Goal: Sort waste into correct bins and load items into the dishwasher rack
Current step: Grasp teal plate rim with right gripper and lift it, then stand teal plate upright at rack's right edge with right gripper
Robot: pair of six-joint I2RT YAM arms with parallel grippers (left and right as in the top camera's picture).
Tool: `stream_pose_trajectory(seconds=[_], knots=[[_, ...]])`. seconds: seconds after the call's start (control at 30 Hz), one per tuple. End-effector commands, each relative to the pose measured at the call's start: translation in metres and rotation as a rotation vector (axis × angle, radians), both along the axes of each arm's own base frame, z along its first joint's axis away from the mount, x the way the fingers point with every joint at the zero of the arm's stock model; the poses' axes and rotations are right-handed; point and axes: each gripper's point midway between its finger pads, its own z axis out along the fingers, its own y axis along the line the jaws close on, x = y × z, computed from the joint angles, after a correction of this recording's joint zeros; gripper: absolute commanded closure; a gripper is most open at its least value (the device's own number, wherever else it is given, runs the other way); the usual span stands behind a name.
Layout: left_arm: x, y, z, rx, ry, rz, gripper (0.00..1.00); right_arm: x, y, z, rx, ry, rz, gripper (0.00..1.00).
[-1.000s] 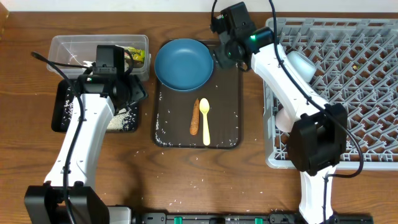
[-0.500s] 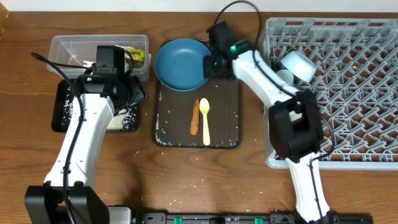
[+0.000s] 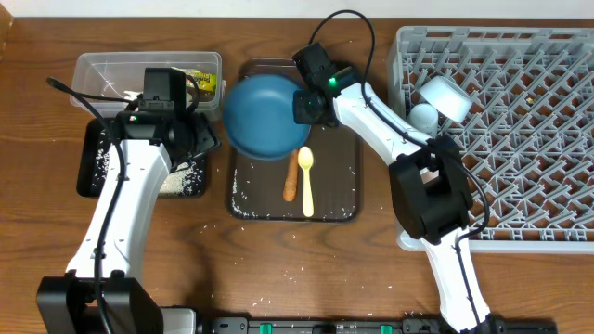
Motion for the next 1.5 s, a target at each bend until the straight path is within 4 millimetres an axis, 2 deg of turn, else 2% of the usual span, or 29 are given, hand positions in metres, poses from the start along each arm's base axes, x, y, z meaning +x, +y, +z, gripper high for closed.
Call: stream_pose_trajectory(seconds=[0.0, 0.1, 0.2, 0.33, 0.43, 0.57, 0.67, 0.8, 0.87, 1.0, 1.1, 1.23, 1.47], knots=[[-0.002, 0.004, 0.002, 0.017, -0.004, 0.002, 0.29, 0.004, -0.012, 0.000, -0.020, 0.001, -0.024, 0.99], [-0.002, 0.004, 0.002, 0.017, -0.004, 0.002, 0.29, 0.005, -0.019, 0.004, -0.020, 0.007, -0.035, 0.99], [-0.002, 0.004, 0.002, 0.017, -0.005, 0.002, 0.28, 0.009, -0.023, 0.021, -0.006, -0.017, -0.014, 0.99], [-0.002, 0.004, 0.002, 0.018, -0.005, 0.002, 0.29, 0.018, -0.032, 0.068, 0.014, -0.108, 0.014, 0.99], [-0.002, 0.004, 0.002, 0.017, -0.005, 0.002, 0.29, 0.025, -0.054, 0.113, -0.007, -0.200, -0.031, 0.99], [-0.002, 0.004, 0.002, 0.027, -0.003, -0.023, 0.28, 0.027, -0.107, 0.177, -0.132, -0.341, -0.163, 0.99], [-0.002, 0.004, 0.002, 0.029, -0.003, -0.027, 0.29, 0.020, -0.161, 0.230, -0.271, -0.461, -0.332, 0.99], [-0.001, 0.004, 0.003, 0.028, -0.009, -0.026, 0.29, -0.001, -0.237, 0.302, -0.511, -0.642, -0.578, 0.99], [0.001, 0.004, 0.004, 0.028, -0.018, -0.026, 0.29, -0.018, -0.273, 0.336, -0.671, -0.720, -0.707, 0.99], [0.002, 0.004, 0.004, 0.028, -0.022, -0.026, 0.29, -0.046, -0.328, 0.383, -1.023, -0.755, -0.851, 0.99], [0.002, 0.004, 0.004, 0.028, -0.021, -0.026, 0.29, -0.051, -0.356, 0.394, -1.181, -0.680, -0.834, 0.99], [0.002, 0.004, 0.004, 0.028, -0.023, -0.026, 0.29, -0.057, -0.396, 0.393, -1.232, -0.614, -0.884, 0.99], [0.008, 0.004, 0.007, 0.021, -0.051, -0.010, 0.29, -0.051, -0.463, 0.366, -1.166, -0.494, -0.835, 0.99]])
